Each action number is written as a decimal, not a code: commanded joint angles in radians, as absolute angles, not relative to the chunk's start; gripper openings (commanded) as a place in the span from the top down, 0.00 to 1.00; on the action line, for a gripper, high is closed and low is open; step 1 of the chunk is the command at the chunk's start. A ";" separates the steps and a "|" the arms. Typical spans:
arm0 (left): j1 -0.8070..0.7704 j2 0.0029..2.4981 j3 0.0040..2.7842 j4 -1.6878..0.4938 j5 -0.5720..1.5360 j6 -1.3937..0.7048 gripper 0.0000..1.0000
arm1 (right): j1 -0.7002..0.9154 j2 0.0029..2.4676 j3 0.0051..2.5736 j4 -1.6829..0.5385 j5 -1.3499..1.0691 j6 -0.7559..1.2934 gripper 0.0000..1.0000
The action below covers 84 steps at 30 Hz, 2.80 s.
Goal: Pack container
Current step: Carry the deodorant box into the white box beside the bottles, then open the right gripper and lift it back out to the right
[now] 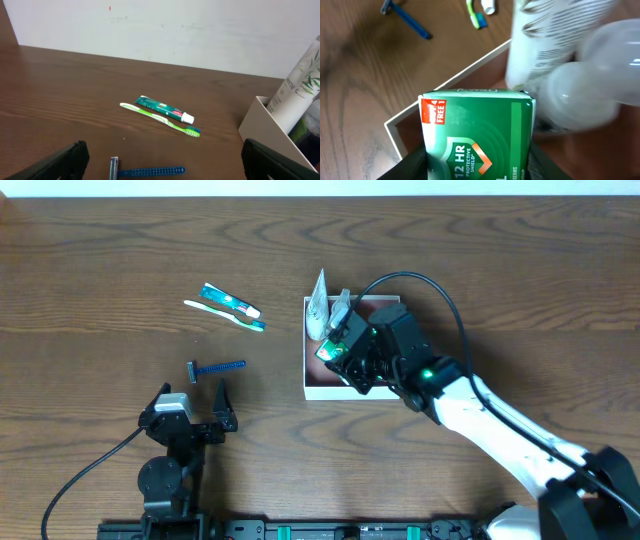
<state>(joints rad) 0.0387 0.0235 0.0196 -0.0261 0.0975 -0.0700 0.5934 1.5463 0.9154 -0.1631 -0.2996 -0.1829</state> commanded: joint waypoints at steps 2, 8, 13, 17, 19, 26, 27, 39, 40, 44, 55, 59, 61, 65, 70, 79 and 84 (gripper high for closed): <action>0.044 0.024 0.004 -0.063 0.109 -0.056 0.02 | 0.604 1.603 0.929 -0.139 -0.352 -0.226 0.65; 0.044 0.024 0.004 -0.063 0.109 -0.056 0.02 | 0.604 1.639 0.929 -0.128 -0.348 -0.237 0.67; 0.044 0.024 0.004 -0.063 0.109 -0.056 0.02 | 0.604 1.639 0.929 -0.123 -0.348 -0.237 0.67; 0.044 0.024 0.004 -0.063 0.109 -0.056 0.02 | 0.604 1.639 0.929 -0.123 -0.349 -0.237 0.64; 0.044 0.024 0.004 -0.063 0.109 -0.056 0.02 | 0.606 1.639 0.929 -0.120 -0.349 -0.237 0.63; 0.044 0.024 0.004 -0.063 0.109 -0.056 0.02 | 0.606 1.639 0.929 -0.115 -0.348 -0.241 0.57; 0.044 0.024 0.004 -0.063 0.109 -0.056 0.02 | 0.607 1.639 0.929 -0.115 -0.348 -0.242 0.55; 0.044 0.024 0.004 -0.063 0.109 -0.056 0.02 | 0.609 1.639 0.929 -0.112 -0.348 -0.249 0.28; 0.044 0.024 0.004 -0.063 0.109 -0.056 0.02 | 0.609 1.639 0.929 -0.112 -0.348 -0.248 0.27; 0.044 0.024 0.004 -0.063 0.109 -0.056 0.02 | 0.609 1.639 0.929 -0.112 -0.349 -0.248 0.26; 0.044 0.024 0.004 -0.063 0.109 -0.056 0.02 | 0.625 1.575 1.005 -0.276 -0.428 -0.232 0.31; 0.044 0.024 0.004 -0.063 0.109 -0.056 0.02 | 0.643 1.494 1.090 -0.448 -0.418 -0.231 0.32; 0.044 0.024 0.004 -0.063 0.109 -0.056 0.02 | 0.642 1.445 1.122 -0.513 -0.386 -0.195 0.31; 0.044 0.024 0.004 -0.063 0.109 -0.056 0.02 | 0.627 1.345 1.142 -0.599 -0.216 -0.070 0.25; 0.044 0.024 0.004 -0.063 0.109 -0.056 0.02 | 0.579 1.271 1.142 -0.713 0.081 0.216 0.19; 0.044 0.024 0.004 -0.063 0.109 -0.056 0.02 | 0.379 1.283 1.121 -0.804 0.213 0.504 0.05; 0.044 0.024 0.004 -0.060 0.109 -0.056 0.02 | 0.264 1.325 1.116 -0.805 0.213 0.540 0.01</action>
